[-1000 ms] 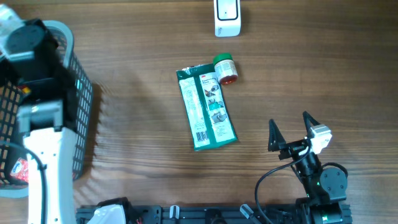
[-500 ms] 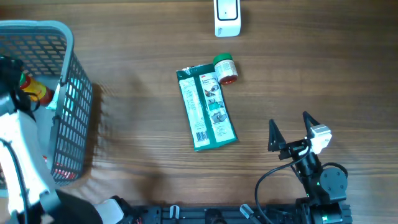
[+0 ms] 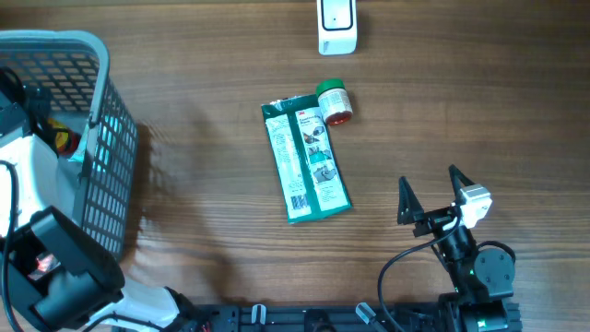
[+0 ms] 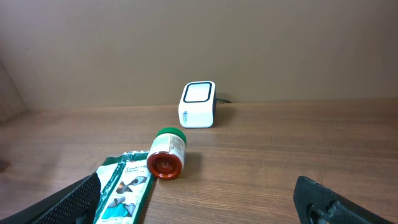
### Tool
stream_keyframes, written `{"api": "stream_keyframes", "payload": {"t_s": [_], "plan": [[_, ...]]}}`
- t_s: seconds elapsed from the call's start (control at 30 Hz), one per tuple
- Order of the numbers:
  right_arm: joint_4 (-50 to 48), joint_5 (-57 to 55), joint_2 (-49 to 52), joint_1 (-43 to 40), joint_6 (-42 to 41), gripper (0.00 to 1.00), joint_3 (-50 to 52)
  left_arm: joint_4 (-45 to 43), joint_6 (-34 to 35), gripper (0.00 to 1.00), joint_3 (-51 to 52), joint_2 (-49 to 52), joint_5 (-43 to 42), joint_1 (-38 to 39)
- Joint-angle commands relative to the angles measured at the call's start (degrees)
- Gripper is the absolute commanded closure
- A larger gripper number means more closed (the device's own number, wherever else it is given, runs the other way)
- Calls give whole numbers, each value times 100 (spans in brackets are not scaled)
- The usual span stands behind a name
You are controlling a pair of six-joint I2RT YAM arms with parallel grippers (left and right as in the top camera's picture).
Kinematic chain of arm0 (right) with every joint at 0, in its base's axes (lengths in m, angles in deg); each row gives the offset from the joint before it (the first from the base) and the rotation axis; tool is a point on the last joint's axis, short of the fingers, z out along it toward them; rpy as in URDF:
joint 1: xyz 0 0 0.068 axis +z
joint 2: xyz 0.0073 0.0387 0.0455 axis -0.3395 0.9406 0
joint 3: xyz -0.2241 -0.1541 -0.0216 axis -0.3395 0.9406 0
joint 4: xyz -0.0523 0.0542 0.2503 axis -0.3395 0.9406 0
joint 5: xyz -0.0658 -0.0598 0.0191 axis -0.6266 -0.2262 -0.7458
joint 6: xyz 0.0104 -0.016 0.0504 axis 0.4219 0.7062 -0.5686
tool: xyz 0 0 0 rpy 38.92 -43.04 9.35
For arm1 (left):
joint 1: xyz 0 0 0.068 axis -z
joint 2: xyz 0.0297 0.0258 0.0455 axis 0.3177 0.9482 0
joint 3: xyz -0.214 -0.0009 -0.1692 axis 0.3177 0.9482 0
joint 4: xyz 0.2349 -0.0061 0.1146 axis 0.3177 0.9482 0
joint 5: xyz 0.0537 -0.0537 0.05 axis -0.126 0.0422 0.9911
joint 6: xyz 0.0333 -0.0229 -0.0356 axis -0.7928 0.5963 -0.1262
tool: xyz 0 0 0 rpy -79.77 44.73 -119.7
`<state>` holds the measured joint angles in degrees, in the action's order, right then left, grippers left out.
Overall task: Scan the item barcode
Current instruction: 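Reach the left gripper into the basket and grasp the red sriracha bottle, then carry the sriracha bottle out and place it near the jar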
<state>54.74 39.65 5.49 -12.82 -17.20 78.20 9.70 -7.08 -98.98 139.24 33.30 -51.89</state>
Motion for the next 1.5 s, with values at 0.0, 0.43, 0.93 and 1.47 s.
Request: {"api": "stream_keyframes", "payload": {"t_s": [0.0, 0.43, 0.93, 1.47], "plan": [[-17, -98, -26, -7, 70, 0, 7, -37, 57, 33, -15, 105, -22, 24], [-17, -101, -22, -7, 68, 0, 7, 76, -778, 69, -17, -1300, 280, 20], [-17, -98, -22, -7, 70, 0, 7, 715, -175, 66, -17, -4553, -2970, 739], [-17, -98, -22, -7, 70, 0, 7, 2323, -522, 67, -15, -2131, -778, 4940]]}}
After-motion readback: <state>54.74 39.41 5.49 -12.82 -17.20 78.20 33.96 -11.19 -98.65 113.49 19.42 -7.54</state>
